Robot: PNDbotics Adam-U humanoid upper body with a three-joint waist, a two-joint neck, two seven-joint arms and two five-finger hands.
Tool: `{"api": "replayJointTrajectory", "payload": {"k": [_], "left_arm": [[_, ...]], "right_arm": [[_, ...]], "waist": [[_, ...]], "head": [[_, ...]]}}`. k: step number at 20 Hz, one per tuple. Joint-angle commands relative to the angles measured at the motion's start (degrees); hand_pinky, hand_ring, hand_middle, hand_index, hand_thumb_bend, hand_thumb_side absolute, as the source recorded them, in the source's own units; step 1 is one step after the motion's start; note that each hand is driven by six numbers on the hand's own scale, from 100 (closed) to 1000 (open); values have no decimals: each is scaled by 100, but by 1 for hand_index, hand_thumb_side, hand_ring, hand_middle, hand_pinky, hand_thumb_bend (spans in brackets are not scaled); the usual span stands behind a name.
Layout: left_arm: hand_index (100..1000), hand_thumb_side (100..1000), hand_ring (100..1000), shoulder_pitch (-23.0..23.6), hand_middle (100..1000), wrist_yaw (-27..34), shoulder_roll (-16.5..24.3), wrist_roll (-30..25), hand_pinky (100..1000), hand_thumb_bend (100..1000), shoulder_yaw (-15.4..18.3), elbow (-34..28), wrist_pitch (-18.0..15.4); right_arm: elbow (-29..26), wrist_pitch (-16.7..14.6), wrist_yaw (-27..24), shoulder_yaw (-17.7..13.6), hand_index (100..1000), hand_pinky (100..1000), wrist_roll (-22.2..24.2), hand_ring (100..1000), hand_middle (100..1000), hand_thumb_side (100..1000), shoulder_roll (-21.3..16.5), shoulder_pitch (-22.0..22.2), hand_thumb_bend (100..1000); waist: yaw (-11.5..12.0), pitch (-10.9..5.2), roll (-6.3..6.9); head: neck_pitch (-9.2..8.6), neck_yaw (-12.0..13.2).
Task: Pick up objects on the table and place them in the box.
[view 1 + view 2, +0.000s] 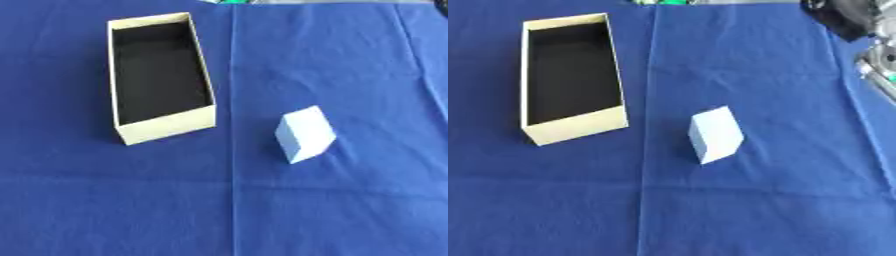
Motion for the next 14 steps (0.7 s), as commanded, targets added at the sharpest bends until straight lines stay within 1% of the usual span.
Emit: {"api": "replayJointTrajectory", "payload": {"k": [1, 2, 3, 4, 5, 6, 7, 12, 13, 14], "left_arm": [[740, 676, 729, -58, 606, 4, 140, -59, 481, 109, -31, -113, -4], [740, 677, 729, -69, 606, 16, 130, -73, 481, 109, -43, -113, -5], [740, 677, 729, -82, 606, 30, 119, -90, 481, 108, -58, -113, -6], [740, 677, 729, -95, 607, 45, 105, -107, 481, 108, -71, -113, -8], [740, 677, 729, -113, 607, 63, 90, -125, 481, 108, -87, -113, -11], [740, 677, 729, -123, 607, 77, 80, -142, 481, 108, -96, -113, -14], [740, 677, 730, -126, 607, 90, 73, -154, 481, 107, -100, -113, -15], [740, 678, 731, -123, 607, 122, 50, -190, 482, 106, -105, -113, -16], [740, 677, 731, -120, 607, 124, 48, -193, 482, 105, -103, -113, -16], [740, 677, 731, -120, 607, 126, 46, -196, 481, 105, -101, -113, -16]], "right_arm": [[-93, -52, 284, 339, 928, 781, 255, 905, 829, 970, -624, -244, 136], [-93, -59, 363, 467, 929, 787, 334, 910, 828, 960, -752, -285, 194], [-93, -36, 444, 598, 929, 788, 414, 910, 828, 959, -883, -307, 202], [-93, -3, 524, 728, 934, 799, 495, 919, 832, 941, -1013, -321, 244], [-93, 49, 607, 863, 936, 803, 578, 923, 834, 929, -1125, -315, 262], [-93, 107, 691, 992, 936, 803, 662, 923, 834, 929, -1164, -339, 262], [-93, 173, 783, 1117, 938, 809, 754, 927, 834, 896, -1152, -384, 291], [-93, 540, 1197, 1667, 950, 824, 1168, 941, 847, 862, -884, -619, 314], [-93, 590, 1287, 1760, 976, 837, 1258, 955, 859, 818, -835, -615, 347], [-93, 624, 1380, 1833, 980, 838, 1351, 956, 860, 814, -796, -596, 351]], "waist": [[38, -190, -77], [61, -185, -74], [92, -177, -72], [122, -169, -66], [163, -159, -61], [184, -156, -57], [201, -151, -54], [219, -141, -44], [225, -134, -38], [231, -130, -33]], "head": [[-36, -80], [-48, -106], [-66, -145], [-85, -183], [-113, -228], [-126, -252], [-137, -269], [-115, -302], [-115, -298], [-112, -297]]}}
